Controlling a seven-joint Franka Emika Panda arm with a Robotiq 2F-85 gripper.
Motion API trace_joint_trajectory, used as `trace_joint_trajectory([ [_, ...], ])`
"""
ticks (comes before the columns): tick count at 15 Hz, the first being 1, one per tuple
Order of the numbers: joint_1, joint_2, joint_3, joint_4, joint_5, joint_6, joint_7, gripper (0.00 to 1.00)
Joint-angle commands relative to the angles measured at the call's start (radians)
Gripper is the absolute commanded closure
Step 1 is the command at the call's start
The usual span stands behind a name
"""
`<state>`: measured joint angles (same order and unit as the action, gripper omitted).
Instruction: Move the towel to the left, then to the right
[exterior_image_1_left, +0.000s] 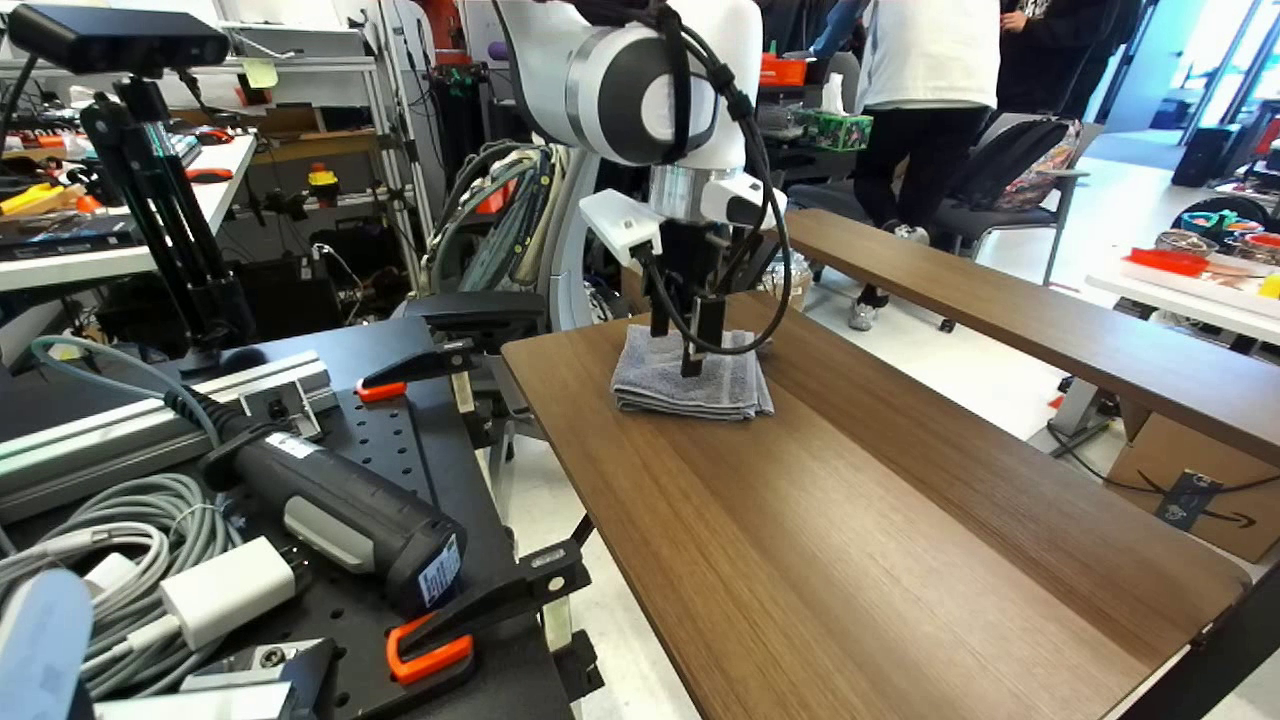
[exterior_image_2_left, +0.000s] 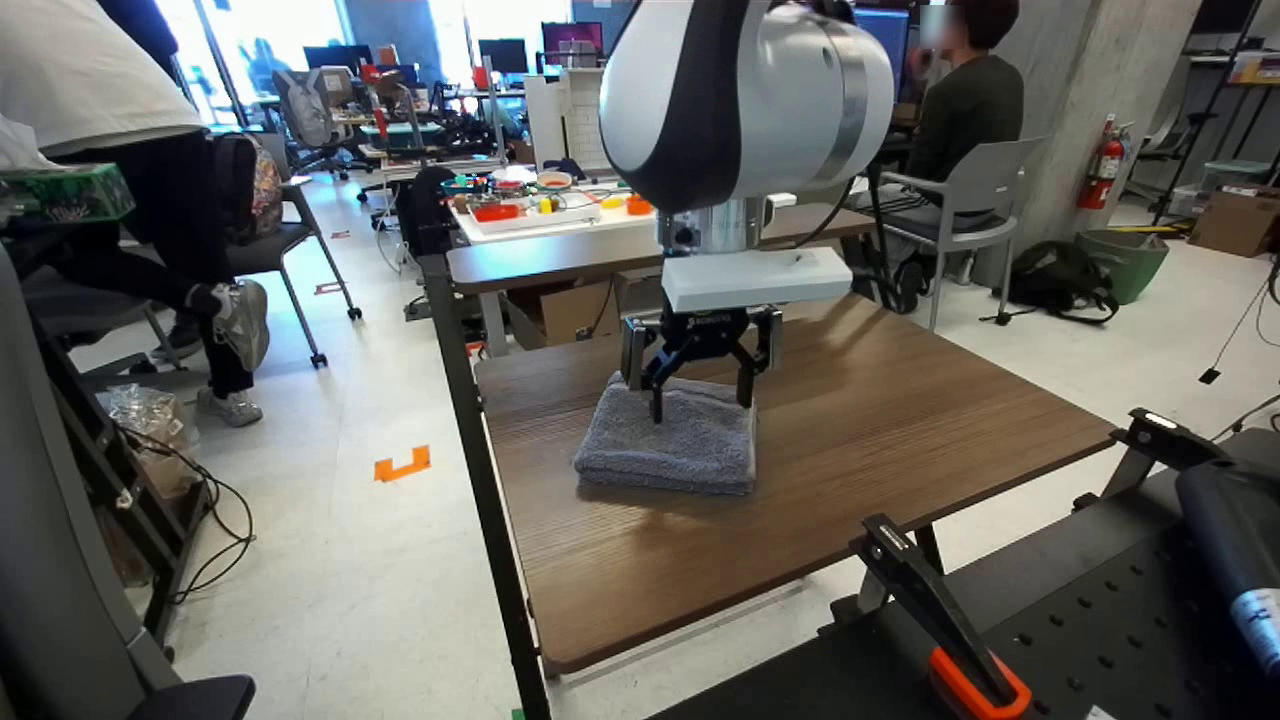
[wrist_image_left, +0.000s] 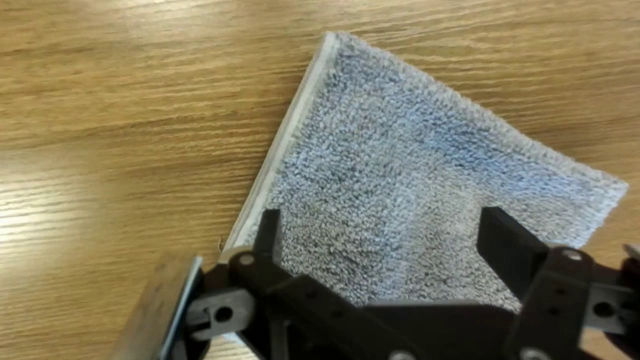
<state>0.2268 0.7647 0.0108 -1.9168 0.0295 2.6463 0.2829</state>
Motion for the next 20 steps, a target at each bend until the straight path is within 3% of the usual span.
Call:
trace_joint_trajectory([
  [1,0.002,0.099,0.007,0.088,0.000,0.019,-0.014,0.00],
  [12,-0.038,0.203,-0.013,0.234,0.006,-0.031,-0.027,0.00],
  [20,-0.082,0.242,-0.090,0.314,-0.009,-0.056,-0.003,0.00],
])
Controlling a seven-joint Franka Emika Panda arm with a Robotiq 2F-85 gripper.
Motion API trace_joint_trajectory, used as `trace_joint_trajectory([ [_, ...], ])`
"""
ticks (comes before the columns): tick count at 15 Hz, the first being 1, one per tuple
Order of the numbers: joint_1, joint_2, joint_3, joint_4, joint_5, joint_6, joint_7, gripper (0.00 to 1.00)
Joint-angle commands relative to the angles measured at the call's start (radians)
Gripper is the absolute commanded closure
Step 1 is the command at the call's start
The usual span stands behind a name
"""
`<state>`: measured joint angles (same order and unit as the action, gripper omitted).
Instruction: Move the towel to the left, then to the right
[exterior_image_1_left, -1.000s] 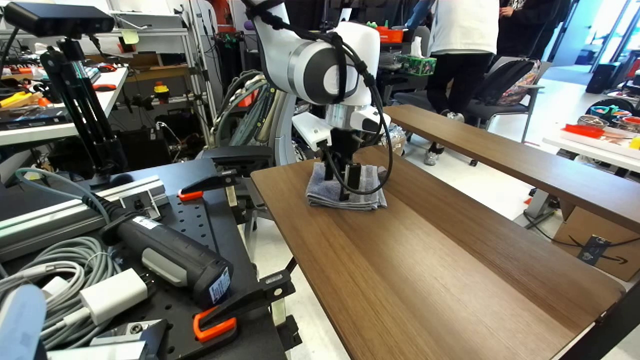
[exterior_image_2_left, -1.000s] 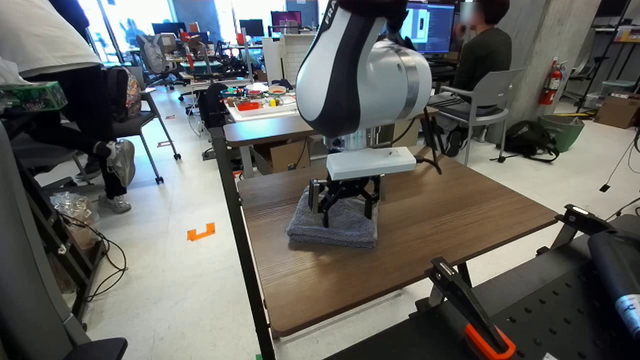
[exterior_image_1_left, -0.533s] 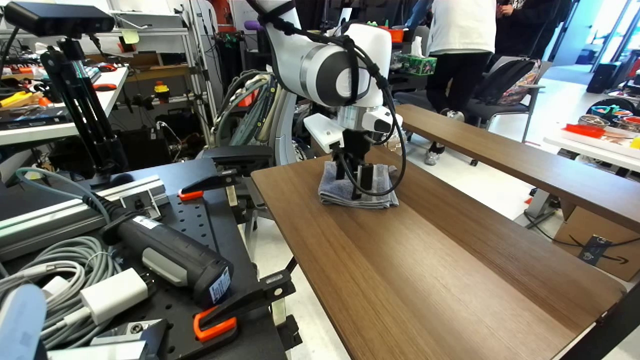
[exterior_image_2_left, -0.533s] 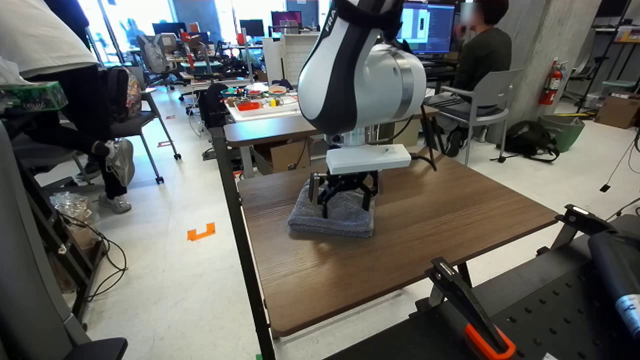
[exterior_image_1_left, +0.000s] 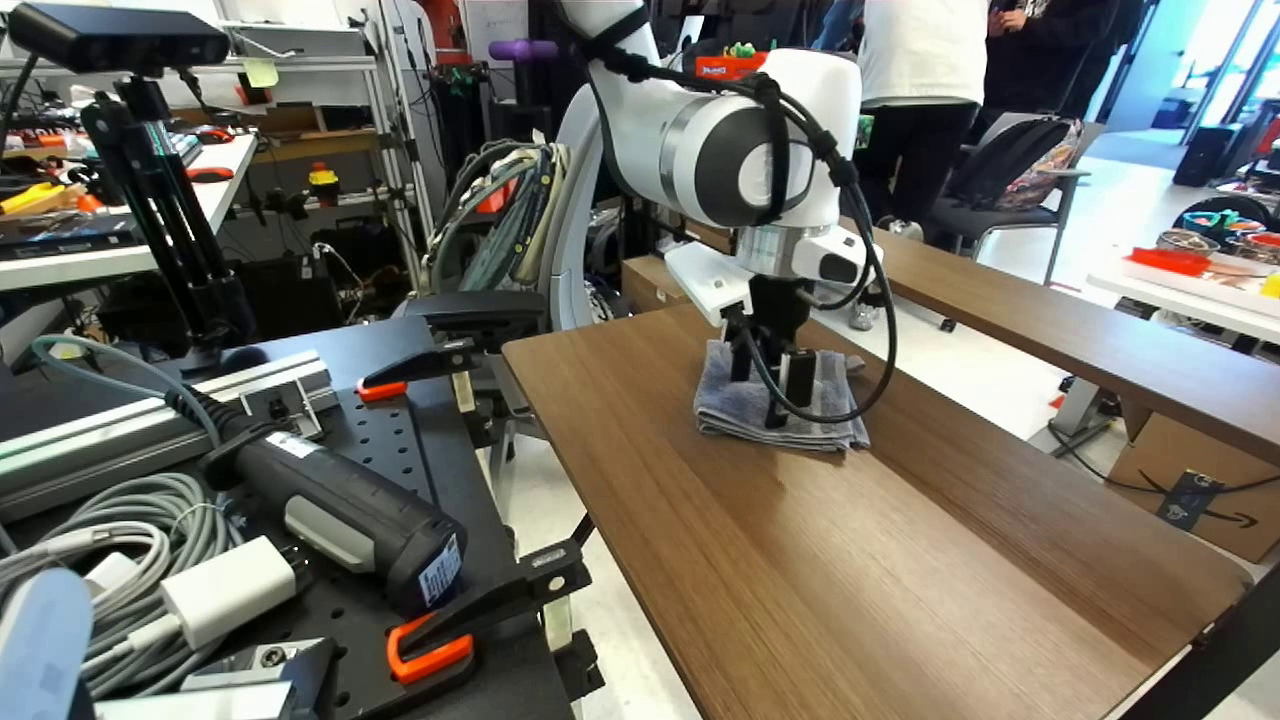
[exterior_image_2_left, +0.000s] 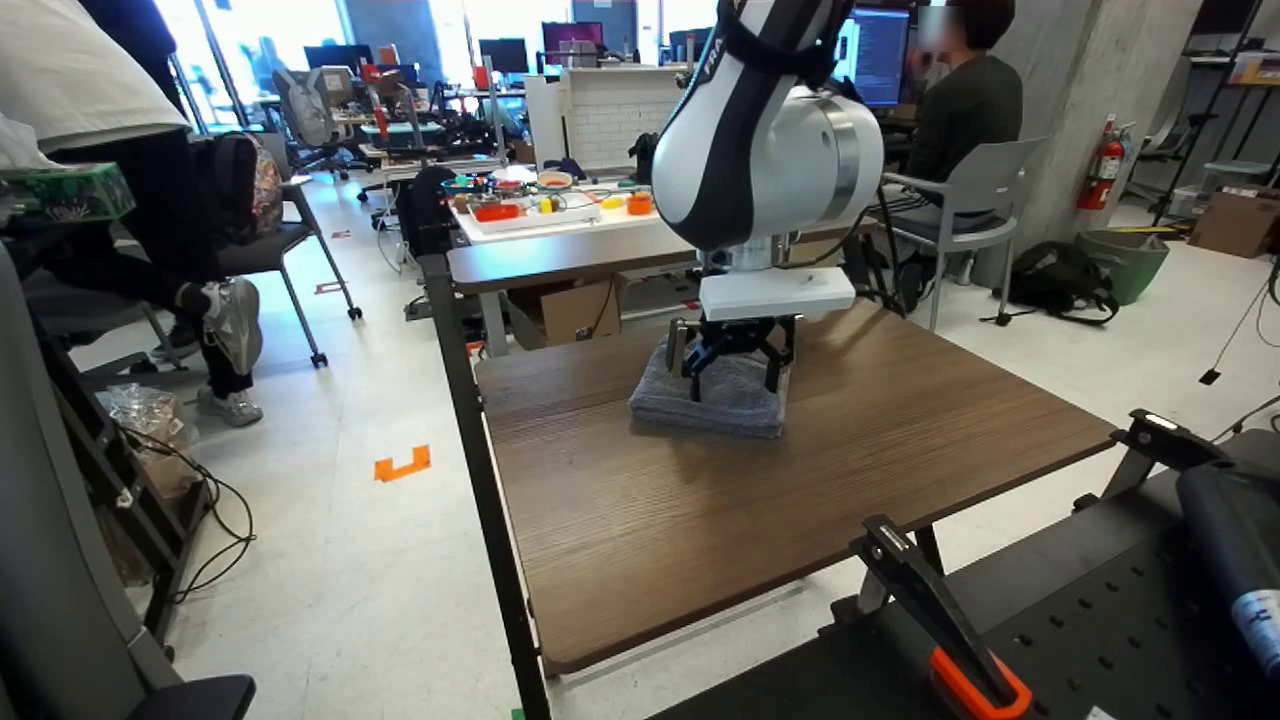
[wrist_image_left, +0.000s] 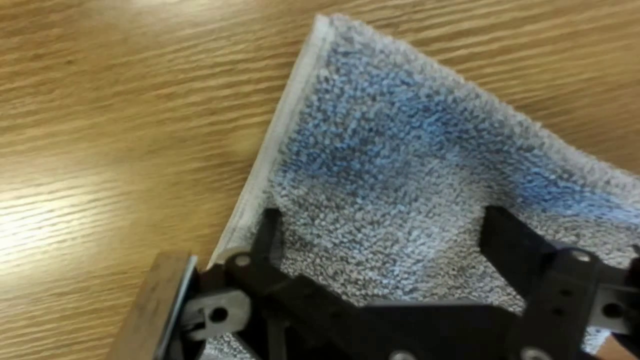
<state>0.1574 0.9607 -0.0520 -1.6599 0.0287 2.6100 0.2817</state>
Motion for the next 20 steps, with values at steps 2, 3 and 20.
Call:
trace_joint_trajectory([
  [2,-0.022,0.048,-0.049,0.066,-0.009,-0.023,0.001,0.00],
  [3,-0.030,0.054,-0.058,0.074,-0.010,-0.025,0.000,0.00],
  [20,-0.108,-0.019,-0.027,-0.006,-0.007,-0.046,-0.112,0.00],
])
